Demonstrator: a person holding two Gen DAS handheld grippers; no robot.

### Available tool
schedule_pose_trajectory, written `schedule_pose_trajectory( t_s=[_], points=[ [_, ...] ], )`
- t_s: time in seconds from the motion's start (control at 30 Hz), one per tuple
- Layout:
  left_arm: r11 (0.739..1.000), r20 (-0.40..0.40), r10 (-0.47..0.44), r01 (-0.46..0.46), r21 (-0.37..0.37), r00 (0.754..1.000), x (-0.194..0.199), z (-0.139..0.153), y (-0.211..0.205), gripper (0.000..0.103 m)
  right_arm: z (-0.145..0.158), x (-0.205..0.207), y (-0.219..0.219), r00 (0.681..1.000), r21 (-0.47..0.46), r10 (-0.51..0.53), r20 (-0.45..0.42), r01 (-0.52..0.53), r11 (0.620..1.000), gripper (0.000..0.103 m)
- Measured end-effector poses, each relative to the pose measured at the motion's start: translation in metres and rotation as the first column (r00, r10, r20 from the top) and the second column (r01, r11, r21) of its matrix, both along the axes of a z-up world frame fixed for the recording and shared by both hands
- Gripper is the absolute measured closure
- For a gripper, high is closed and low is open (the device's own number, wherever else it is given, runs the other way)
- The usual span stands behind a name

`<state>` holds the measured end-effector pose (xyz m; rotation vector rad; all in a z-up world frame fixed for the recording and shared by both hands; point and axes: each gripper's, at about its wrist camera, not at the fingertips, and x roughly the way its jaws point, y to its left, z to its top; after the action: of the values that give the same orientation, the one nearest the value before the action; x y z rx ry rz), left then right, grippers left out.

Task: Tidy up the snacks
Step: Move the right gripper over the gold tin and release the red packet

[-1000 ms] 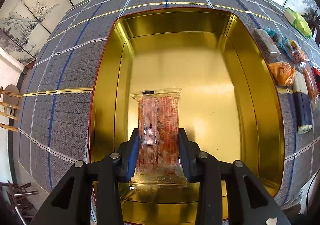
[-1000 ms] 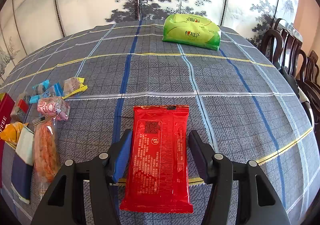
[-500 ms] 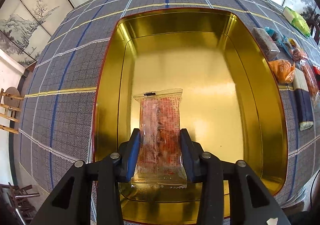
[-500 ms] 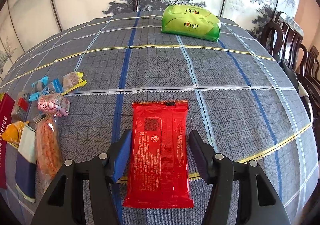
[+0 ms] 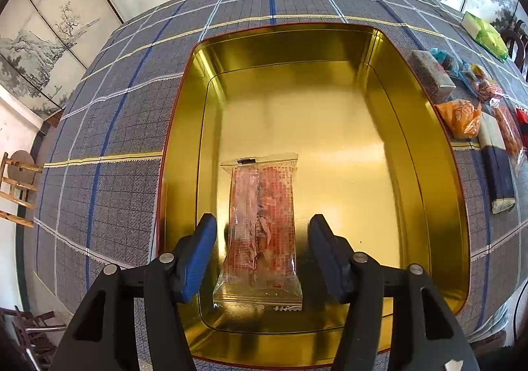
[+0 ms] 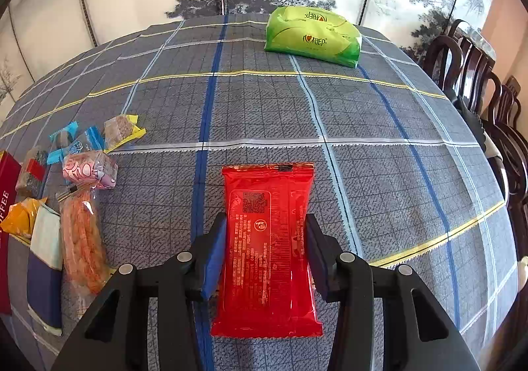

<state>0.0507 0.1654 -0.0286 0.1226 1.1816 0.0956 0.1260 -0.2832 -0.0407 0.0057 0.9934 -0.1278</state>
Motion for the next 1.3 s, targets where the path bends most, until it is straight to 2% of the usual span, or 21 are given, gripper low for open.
schedule_pose_trajectory(
  t_s=[0.23, 0.47, 0.77, 1.1, 1.3],
  points=[
    [0.999, 0.061, 0.013, -0.01, -0.04, 0.998, -0.005, 0.012, 0.001, 0.04, 0.015, -0.01, 0.003, 0.999, 0.021, -0.02, 0.037, 0.019, 1.0, 0.058],
    [0.999, 0.112, 0.003, 0.002, -0.05, 0.994, -0.011, 0.025, -0.004, 0.034, 0.04, -0.018, 0.026, 0.996, 0.063, 0.013, 0.092, -0.019, 0.998, 0.059],
    [0.998, 0.149, 0.011, -0.001, -0.069, 0.989, -0.021, 0.036, -0.003, 0.033, 0.055, -0.023, 0.084, 0.985, 0.147, 0.139, 0.101, -0.153, 0.977, 0.059],
    [0.997, 0.185, 0.034, -0.02, -0.077, 0.982, -0.032, 0.05, 0.007, 0.032, 0.083, -0.03, 0.14, 0.952, 0.107, 0.267, 0.151, -0.284, 0.953, 0.059],
    [0.994, 0.203, 0.081, -0.064, -0.088, 0.976, -0.035, 0.059, 0.02, 0.031, 0.104, -0.034, 0.178, 0.921, 0.135, 0.354, 0.162, -0.376, 0.917, 0.059]
  ],
)
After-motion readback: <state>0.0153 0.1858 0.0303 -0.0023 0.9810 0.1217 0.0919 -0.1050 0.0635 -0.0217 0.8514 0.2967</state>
